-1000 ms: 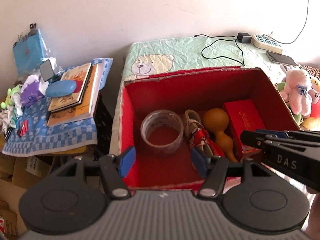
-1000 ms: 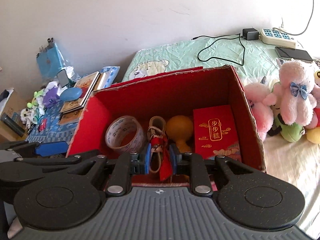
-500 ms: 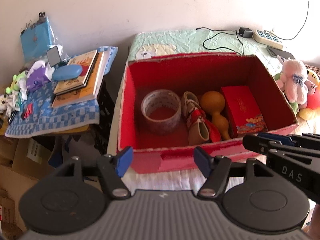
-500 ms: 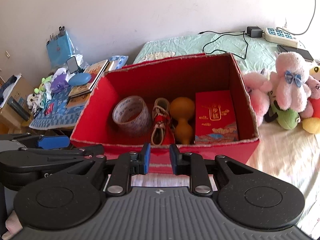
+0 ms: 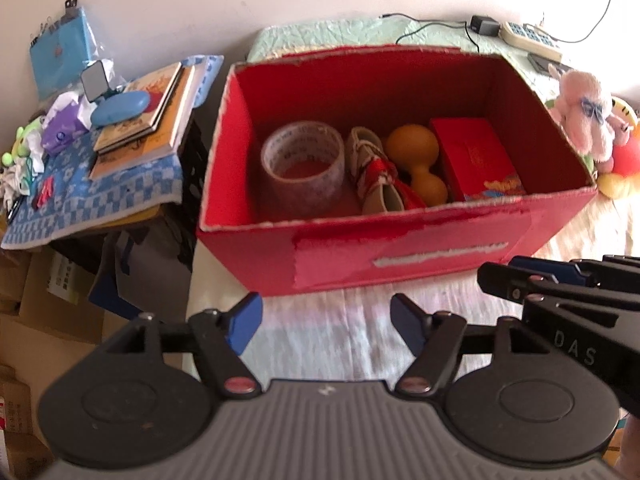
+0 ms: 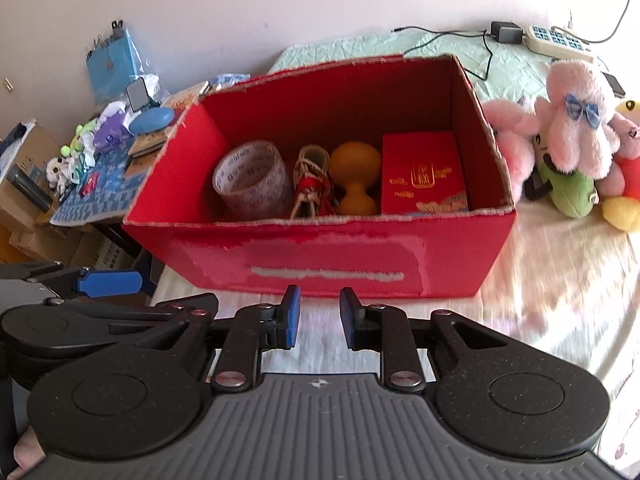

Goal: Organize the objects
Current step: 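Withdraw the right gripper up and out of the box, then move the right gripper down to the brown pinecone on the sheet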

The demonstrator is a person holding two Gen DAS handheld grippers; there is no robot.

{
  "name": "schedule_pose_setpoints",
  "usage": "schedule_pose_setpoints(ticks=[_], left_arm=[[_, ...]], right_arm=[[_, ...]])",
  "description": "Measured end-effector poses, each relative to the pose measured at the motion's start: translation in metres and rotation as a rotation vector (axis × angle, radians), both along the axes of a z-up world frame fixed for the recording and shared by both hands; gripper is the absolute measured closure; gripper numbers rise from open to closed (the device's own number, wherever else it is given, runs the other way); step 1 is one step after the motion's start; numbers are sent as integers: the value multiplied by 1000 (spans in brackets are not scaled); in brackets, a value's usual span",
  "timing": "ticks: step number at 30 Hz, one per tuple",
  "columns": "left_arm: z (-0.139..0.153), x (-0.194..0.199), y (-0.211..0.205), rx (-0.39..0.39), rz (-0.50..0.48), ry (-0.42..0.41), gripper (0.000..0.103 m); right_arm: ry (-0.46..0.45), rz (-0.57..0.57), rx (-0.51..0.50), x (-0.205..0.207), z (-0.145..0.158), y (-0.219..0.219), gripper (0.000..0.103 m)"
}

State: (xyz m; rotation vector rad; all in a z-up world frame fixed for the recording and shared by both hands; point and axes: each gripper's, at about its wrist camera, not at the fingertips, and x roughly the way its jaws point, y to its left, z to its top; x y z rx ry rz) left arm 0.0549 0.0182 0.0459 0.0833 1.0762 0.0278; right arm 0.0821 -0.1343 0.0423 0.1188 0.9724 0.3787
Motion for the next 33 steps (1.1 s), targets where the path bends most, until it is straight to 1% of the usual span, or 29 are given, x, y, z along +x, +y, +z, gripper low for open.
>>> schedule_pose_setpoints(ticks=[14,23,33], left_arm=[[-28,-11,2,-32,-1,85,25],[-37,-18,5,-50,-1,113,23],[-43,-23,6,-61,-3,129,19]], right_arm=[[52,-19,-22,-14,-16,-1,78],[103,-30,-22,-20,-24,-2,78],[130,-46,-29,-23,-30,-4,78]])
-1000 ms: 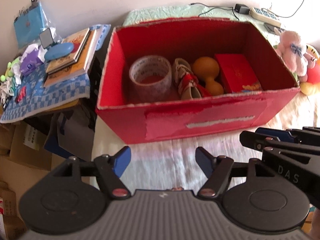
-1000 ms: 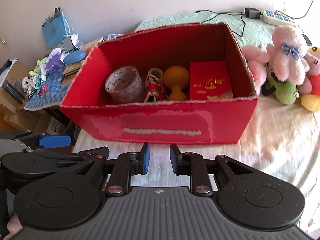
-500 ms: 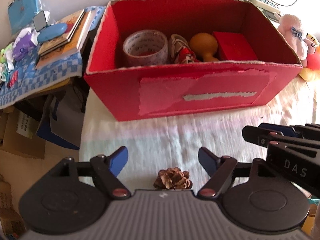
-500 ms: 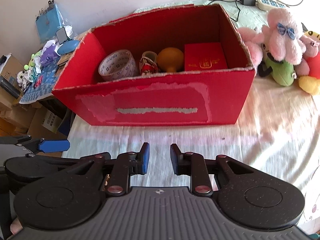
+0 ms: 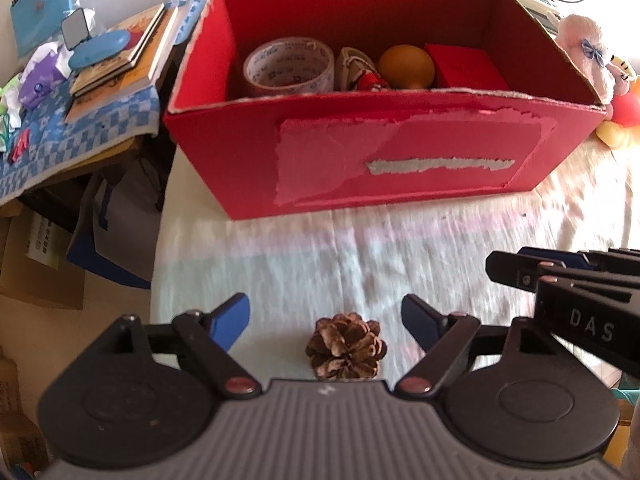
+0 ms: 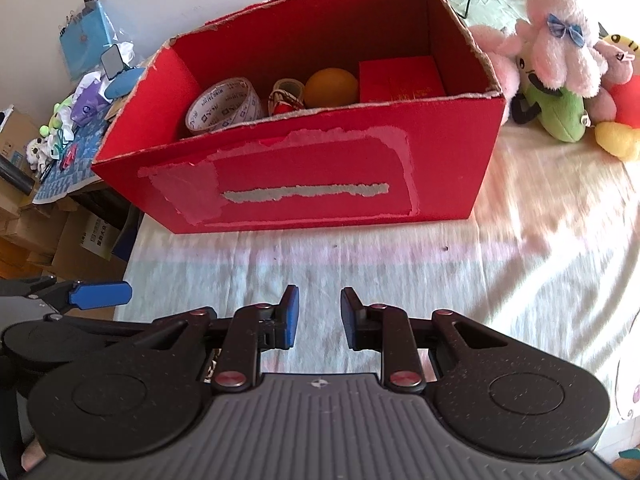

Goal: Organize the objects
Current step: 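Move the right gripper down to the brown pinecone on the sheet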

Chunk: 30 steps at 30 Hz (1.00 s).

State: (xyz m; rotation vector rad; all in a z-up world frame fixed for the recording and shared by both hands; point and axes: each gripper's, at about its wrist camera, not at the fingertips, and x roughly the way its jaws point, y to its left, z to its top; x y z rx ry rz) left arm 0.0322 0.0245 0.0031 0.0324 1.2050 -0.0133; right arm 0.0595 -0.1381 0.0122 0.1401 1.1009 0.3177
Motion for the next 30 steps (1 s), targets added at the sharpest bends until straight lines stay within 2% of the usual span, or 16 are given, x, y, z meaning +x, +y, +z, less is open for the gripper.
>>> schedule_pose_setpoints(ticks=[6,10,14,20,25,30], left_arm=[[-2,-3,0,-15,-14,2,17],[2,-10,3,-42,-41,-22,11],[1,-19,10,-49,-53,-42,11],[-8,-32,29,-180,-61,-29,10],[-18,-37,29,-183,-71,-16,14],[-27,-35,36,-267,-67,18,17]], right_arm=[[18,-9,6,-1,-2,-1,77],[47,0,40,-2,-5,-1,76],[60,10,54,-1,-8,1,76],[129,42,121,4,-19,8,76],[201,75,183,9,-29,18,75],[268,117,248,13,-37,30,70]])
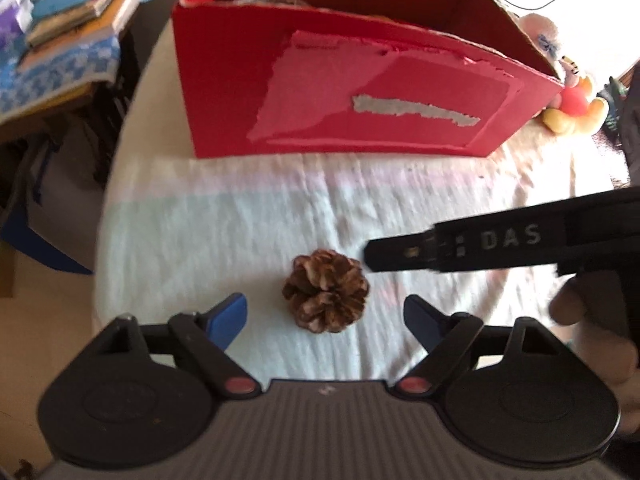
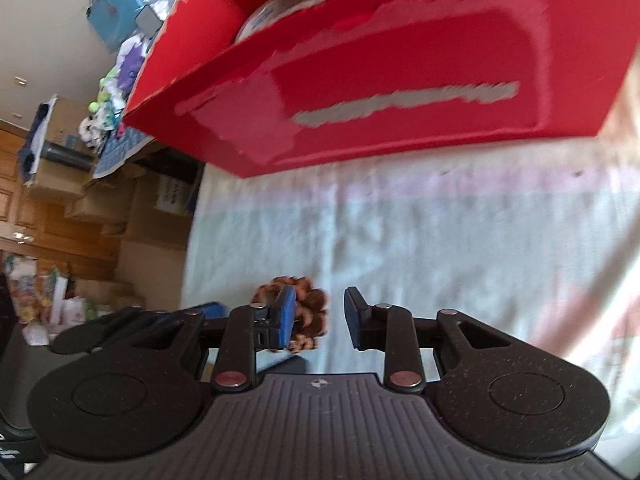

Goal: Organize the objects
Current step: 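Move the right gripper down to the brown pinecone on the sheet, then grasp the pinecone with the right gripper and lift it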

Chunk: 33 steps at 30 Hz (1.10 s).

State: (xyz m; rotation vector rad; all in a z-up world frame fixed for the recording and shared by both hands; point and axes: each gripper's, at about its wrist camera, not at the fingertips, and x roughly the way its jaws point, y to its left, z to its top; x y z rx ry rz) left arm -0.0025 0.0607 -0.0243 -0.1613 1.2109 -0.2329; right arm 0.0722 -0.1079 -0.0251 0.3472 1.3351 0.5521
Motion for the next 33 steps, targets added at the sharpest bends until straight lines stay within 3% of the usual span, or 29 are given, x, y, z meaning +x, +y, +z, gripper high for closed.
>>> schedule_pose_setpoints(ticks=[3,8,10,18,25,33], left_arm=[[-4,2,-1,-19,-12,-2,18],[-14,11,-5,-28,-42,29,41],[-16,12,-7,-11,-58,33,46],[-7,21,-14,-23,-143,19,51],[40,32,-43,-52,-305,-126,51],[102,60,-49,-63,-364,-331,50]], right_arm=[[22,9,23,3,-3,4,66],[66,15,31,8,-11,8,66],[76,9,32,9,-13,7,66],[52,-31,22,10,1,-13,68],[-81,-124,32,7,51,-50,68],[-278,-169,67,16,110,-55,68]])
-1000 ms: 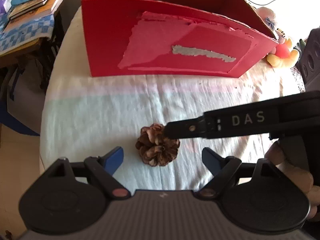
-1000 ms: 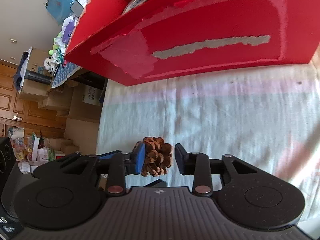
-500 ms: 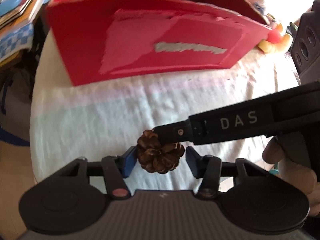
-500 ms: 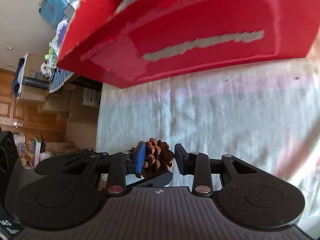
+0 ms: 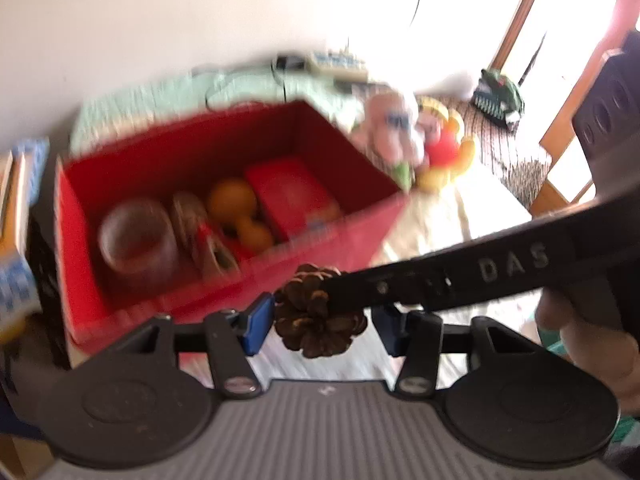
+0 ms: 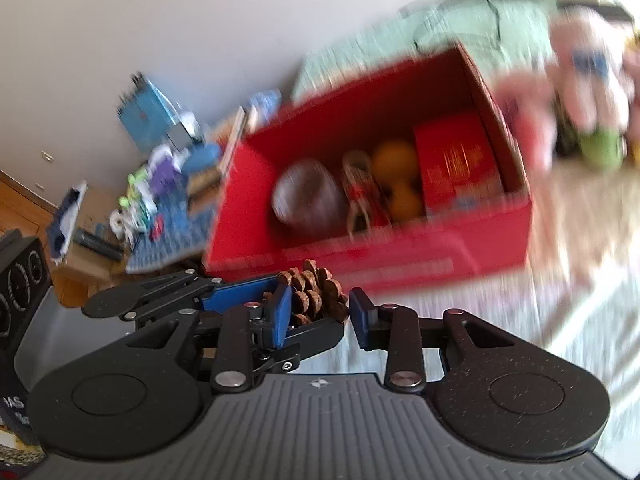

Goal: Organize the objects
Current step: 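Grasp the pinecone with the right gripper and lift it, then carry the pinecone into the box and open the right gripper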

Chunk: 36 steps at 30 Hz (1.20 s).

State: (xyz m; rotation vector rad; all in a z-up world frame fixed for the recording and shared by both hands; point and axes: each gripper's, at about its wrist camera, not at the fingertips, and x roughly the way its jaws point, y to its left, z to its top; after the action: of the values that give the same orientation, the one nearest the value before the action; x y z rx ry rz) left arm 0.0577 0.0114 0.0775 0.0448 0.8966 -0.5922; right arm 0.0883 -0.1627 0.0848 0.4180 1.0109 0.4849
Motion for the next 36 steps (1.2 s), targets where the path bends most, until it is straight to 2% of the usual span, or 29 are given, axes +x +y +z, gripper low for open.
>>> schedule_pose_setpoints(ticks=[3,5,10,13,17,21,24,27,31,36], left_arm=[[16,16,7,-13,15,-49,50],[18,26,10,-5,37,-70,50],[2,69,28,-3,112,-13,50],[-18,90,38,7,134,56,51],[-43,101,44,42,159,120,51],[-63,109,50,65,186,183,51],[-65,108,52,68,190,184,51],[-64,108,50,81,197,181,50],[-62,107,45,100,219,183,45],[-56,100,34,174,258,159,41]], right_arm=[[-61,3,4,17,12,7,68],[-70,8,18,35,11,16,69],[-44,28,17,75,-4,37,69],[11,55,-15,98,-25,54,73],[127,82,6,118,-51,64,73],[201,93,16,124,-68,69,73],[220,85,39,124,-72,69,73],[201,78,20,121,-68,67,73],[108,48,-85,111,-58,65,73],[19,-6,-178,95,-45,55,72]])
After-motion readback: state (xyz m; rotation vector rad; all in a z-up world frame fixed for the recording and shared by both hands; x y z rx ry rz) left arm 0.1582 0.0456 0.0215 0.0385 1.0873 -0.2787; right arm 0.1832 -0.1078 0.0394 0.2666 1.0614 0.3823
